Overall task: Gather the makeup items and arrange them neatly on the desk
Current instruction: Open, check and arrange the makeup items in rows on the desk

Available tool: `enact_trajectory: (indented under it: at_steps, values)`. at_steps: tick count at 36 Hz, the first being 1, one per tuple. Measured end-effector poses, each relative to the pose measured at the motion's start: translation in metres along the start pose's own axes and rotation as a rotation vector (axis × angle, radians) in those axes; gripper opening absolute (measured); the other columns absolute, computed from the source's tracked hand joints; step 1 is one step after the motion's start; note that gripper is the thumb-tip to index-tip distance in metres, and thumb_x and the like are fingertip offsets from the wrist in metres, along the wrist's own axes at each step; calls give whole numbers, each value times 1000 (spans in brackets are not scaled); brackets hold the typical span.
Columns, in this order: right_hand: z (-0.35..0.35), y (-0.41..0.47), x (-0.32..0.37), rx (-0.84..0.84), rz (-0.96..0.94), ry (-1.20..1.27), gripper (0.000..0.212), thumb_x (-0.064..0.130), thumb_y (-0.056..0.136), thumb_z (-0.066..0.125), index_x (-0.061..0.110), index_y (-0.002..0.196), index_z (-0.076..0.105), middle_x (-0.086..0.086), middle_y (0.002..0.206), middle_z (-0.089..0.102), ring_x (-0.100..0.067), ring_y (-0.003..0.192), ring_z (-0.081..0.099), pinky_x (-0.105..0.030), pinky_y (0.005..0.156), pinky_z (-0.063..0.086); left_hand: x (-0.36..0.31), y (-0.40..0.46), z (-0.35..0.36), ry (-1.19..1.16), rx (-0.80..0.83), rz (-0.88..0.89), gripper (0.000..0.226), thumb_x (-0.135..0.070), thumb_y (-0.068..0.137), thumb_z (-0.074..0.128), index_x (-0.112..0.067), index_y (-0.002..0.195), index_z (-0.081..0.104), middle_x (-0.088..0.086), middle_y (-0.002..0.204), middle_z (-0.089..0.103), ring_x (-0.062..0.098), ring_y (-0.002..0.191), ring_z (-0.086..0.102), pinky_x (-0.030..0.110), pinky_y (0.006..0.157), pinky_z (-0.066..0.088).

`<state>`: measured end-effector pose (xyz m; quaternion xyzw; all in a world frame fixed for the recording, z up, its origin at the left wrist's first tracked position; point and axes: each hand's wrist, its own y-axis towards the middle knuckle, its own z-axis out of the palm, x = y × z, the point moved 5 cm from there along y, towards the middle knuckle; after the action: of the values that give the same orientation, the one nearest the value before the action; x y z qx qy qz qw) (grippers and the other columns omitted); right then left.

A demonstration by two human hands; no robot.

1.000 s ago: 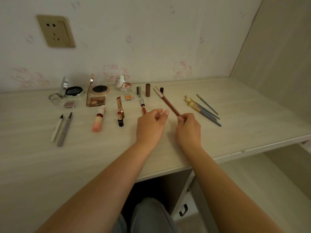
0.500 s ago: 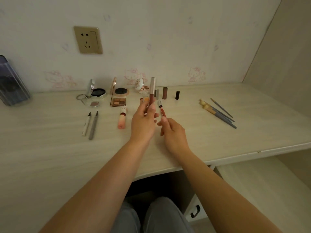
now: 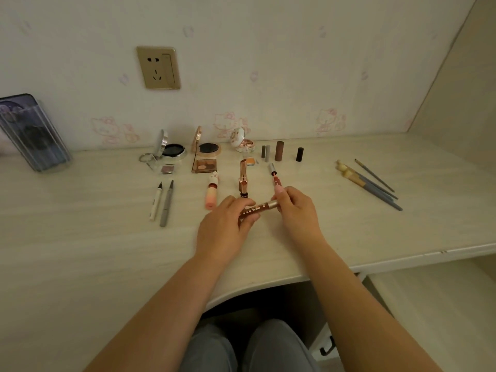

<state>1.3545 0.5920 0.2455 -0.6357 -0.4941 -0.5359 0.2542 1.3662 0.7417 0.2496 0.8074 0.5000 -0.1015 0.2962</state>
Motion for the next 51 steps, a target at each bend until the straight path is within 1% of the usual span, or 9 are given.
enact_trajectory:
  at_steps: [10, 16, 23, 27, 33, 38, 42, 44, 51]
  values:
    - [1, -2, 0, 7, -5, -61, 33, 32, 100, 39, 23, 69, 48, 6, 64, 45, -6, 60, 40, -18, 55, 30, -1, 0, 4, 66, 60, -14, 26, -46, 93, 45, -28, 108, 56, -9, 103, 60, 15, 88, 57, 33, 68, 47]
    - [2, -2, 1, 5, 3, -92, 33, 32, 101, 37, 14, 76, 51, 5, 64, 44, -7, 60, 39, -20, 55, 30, -1, -1, 6, 112, 108, -22, 31, -46, 95, 39, -27, 113, 55, -9, 106, 60, 17, 91, 58, 31, 67, 44]
    - [1, -4, 3, 22, -2, -106, 31, 31, 101, 35, 13, 81, 51, 6, 66, 45, -4, 60, 41, -16, 54, 30, 3, -1, 8, 111, 182, -94, 40, -45, 99, 25, -29, 99, 61, -6, 86, 67, 19, 84, 61, 33, 71, 45]
    - [1, -3, 4, 6, 1, -86, 33, 30, 101, 35, 16, 74, 48, 6, 64, 44, -5, 60, 40, -17, 55, 30, 3, -3, 4, -25, 158, -132, 36, -51, 95, 32, -31, 96, 63, -11, 72, 64, 13, 78, 62, 29, 68, 45]
    - [-3, -2, 2, -52, 28, -89, 36, 30, 102, 32, 18, 70, 44, 4, 66, 43, -8, 60, 38, -19, 54, 30, 2, -3, -5, -104, 26, -110, 30, -45, 83, 63, -31, 107, 52, -18, 94, 52, 7, 85, 57, 25, 67, 43]
    - [-7, -1, 0, -97, 60, -46, 35, 32, 102, 32, 13, 77, 48, 4, 64, 41, -8, 59, 37, -20, 52, 30, 6, -3, -7, -206, -29, -137, 19, -41, 84, 63, -27, 95, 57, -13, 98, 61, 5, 85, 58, 29, 72, 50]
    - [-7, 0, -3, -103, 80, -17, 34, 30, 102, 33, 15, 77, 51, 3, 66, 44, -10, 61, 38, -21, 54, 31, 13, -3, -4, -220, -24, -176, 29, -52, 85, 54, -25, 86, 64, -1, 85, 62, 6, 59, 49, 24, 52, 35]
    - [-7, 0, -4, -106, 83, -17, 34, 30, 102, 33, 13, 79, 52, 3, 67, 45, -9, 61, 39, -21, 54, 31, 14, -3, -6, -255, -42, -197, 25, -54, 84, 54, -31, 78, 62, 7, 94, 65, 7, 56, 48, 23, 51, 32]
    - [-10, 2, -7, -176, 121, 17, 35, 29, 102, 30, 11, 85, 54, 1, 70, 47, -8, 64, 41, -20, 57, 34, 12, -3, -10, -379, -78, -213, 15, -36, 83, 66, -35, 92, 53, -14, 84, 55, 1, 68, 52, 19, 60, 40]
